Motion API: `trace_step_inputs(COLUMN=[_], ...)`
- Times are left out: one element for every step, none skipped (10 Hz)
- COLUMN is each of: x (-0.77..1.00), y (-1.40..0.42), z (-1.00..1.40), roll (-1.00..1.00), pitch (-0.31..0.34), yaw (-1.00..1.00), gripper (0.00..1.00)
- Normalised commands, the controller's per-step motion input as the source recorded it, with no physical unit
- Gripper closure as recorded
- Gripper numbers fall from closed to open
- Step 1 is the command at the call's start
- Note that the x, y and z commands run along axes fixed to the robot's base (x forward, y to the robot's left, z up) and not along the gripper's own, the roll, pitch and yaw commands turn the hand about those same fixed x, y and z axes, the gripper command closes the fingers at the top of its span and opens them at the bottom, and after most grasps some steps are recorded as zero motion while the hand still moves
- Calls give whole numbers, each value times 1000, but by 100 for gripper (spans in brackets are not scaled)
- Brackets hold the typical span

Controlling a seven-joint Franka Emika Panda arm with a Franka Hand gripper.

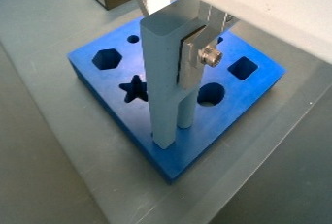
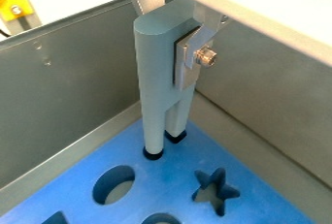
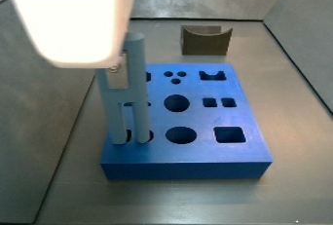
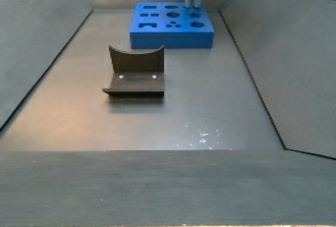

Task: Pick up the square-circle object. Move up. Move to above the board. Insert the square-circle object.
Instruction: Insert the square-circle object.

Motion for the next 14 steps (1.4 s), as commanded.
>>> trace_step_inputs(x=[31,31,0,80,0,0,-51,-131,-74,-89,-63,0,0,109], y=[0,0,0,286,329,0,-151,-234,-151,-157,-126,-29,0,0], z=[0,0,-54,-263,-280,-23,-526,-571,-657,-654,-697,-854,-909,-954], roll=[0,0,0,0,0,0,257,400,369,370,343,260,189,120], pitch=[0,0,0,74,44,0,0,0,-3,-19,-29,-1,0,0], yaw=[0,-11,0,0,0,0,-106,-60,0,0,0,0,0,0], gripper=[100,100,100,100,100,100,100,100,100,100,100,100,100,100])
